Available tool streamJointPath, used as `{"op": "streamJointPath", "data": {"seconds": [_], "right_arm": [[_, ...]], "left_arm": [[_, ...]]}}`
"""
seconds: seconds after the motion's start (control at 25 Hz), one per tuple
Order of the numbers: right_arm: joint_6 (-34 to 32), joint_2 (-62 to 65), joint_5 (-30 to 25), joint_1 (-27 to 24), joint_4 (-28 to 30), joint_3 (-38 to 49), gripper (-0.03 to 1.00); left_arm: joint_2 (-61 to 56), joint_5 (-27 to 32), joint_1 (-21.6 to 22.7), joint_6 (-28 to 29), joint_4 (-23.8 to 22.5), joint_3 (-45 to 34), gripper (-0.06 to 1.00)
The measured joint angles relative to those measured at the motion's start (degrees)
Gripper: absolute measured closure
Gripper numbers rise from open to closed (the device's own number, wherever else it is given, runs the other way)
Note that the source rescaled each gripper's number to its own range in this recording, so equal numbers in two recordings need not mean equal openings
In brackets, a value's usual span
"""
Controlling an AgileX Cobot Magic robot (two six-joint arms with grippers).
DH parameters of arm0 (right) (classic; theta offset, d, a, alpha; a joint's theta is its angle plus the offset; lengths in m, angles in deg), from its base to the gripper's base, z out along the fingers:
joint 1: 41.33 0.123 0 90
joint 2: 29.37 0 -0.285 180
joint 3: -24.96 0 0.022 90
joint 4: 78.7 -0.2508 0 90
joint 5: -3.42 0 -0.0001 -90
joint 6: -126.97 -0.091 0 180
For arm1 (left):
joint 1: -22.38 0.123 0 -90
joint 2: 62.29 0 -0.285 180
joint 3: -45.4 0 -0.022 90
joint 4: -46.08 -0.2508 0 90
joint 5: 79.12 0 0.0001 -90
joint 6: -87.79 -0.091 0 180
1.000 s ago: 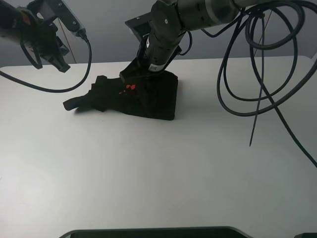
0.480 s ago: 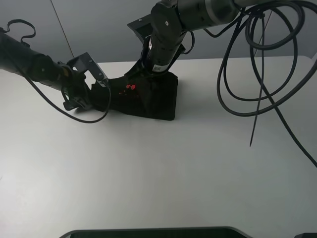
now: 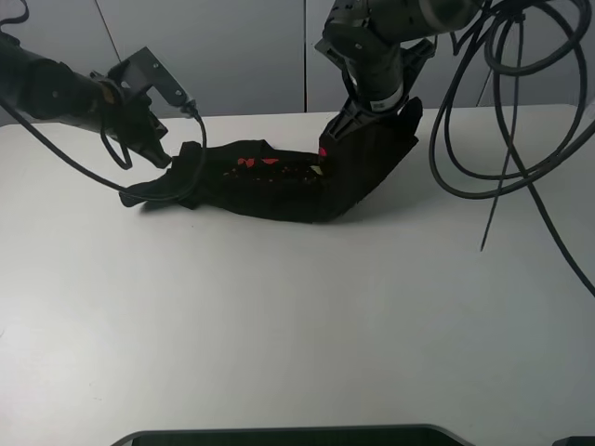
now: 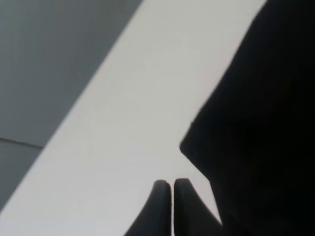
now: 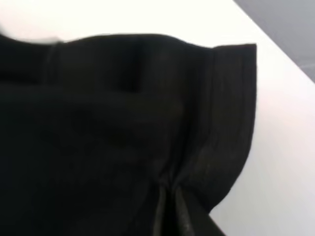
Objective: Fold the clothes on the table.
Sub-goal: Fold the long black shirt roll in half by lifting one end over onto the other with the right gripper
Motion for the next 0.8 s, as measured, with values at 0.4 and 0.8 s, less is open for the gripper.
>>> {"op": "streamJointPath", "data": {"seconds": [0.4,0.8], "right_arm": [[4.15,14.63,-2.46,-13.45,0.67,0.00,0.95],[12.33,21.68,-3.36,-16.09,-8.76,0.00,0.95]], "left_arm": [[-10.81,0.03,-0.35,0.14,0.00,0.00,0.94],[-13.73,1.49,-0.35,1.19,0.00,0.00,0.94]]}}
